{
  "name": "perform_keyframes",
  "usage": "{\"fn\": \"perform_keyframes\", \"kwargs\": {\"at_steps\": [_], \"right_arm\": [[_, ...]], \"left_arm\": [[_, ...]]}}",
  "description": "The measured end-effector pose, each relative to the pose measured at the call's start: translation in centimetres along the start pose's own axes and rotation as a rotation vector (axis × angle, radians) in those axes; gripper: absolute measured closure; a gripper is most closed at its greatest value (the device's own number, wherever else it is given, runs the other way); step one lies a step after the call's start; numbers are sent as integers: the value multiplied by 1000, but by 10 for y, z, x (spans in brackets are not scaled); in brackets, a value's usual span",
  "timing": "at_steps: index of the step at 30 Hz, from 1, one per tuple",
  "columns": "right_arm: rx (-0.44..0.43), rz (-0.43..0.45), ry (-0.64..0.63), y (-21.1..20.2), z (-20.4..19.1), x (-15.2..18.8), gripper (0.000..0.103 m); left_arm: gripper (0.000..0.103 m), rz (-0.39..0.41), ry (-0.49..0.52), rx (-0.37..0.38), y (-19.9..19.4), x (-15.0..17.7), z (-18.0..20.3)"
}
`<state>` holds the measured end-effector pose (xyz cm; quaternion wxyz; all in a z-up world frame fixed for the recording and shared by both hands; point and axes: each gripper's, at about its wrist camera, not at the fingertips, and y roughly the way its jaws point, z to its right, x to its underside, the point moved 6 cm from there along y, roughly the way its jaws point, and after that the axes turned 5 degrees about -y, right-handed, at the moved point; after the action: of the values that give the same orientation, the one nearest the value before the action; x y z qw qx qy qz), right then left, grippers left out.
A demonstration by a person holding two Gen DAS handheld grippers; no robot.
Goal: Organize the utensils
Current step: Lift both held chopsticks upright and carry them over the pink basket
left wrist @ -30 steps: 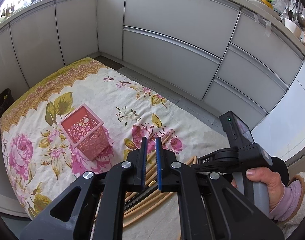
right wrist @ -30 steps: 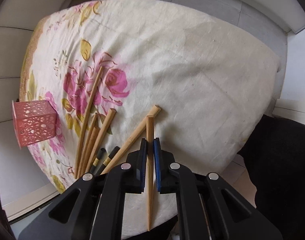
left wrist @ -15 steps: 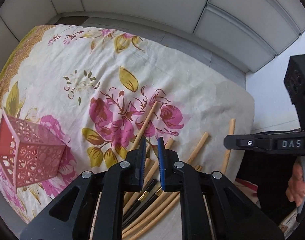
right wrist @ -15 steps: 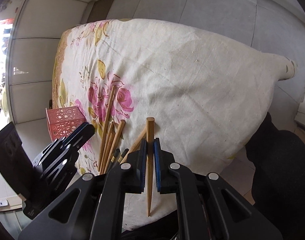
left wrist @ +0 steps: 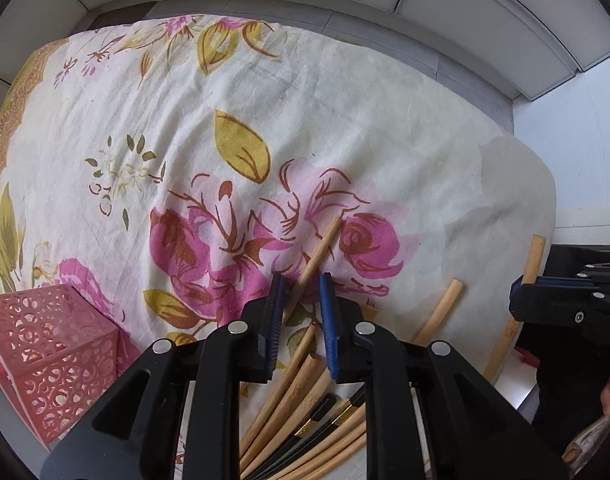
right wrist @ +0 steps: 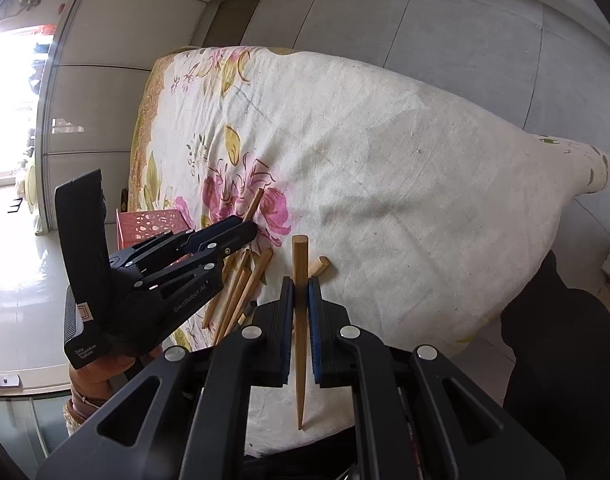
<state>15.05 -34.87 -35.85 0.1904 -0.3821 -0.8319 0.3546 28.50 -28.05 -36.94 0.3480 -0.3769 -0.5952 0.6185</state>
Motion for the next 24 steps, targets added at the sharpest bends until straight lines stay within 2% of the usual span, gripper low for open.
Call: {"fn": "perform_keyframes", "kwargs": {"at_steps": [4, 6, 10, 17, 20, 24], "right_arm": [[-5, -2, -4, 1, -1, 1, 95], [-7, 0, -4, 2, -2, 2, 95], [-5, 9, -12, 2, -4, 4, 95], [-5, 48, -102, -6, -26, 11, 95], [6, 85, -181, -16, -45, 17, 95], [19, 143, -301, -34, -77, 31, 95]], "left_arm": [[94, 53, 6, -26, 0, -1, 4], [95, 114, -5, -73, -2, 1, 1], [95, 249, -77, -112, -20, 14, -9], [95, 570, -253, -136, -105, 45, -19], [95, 700, -369, -103, -145, 76, -30], [96, 824, -495, -50, -189, 110, -36]]}}
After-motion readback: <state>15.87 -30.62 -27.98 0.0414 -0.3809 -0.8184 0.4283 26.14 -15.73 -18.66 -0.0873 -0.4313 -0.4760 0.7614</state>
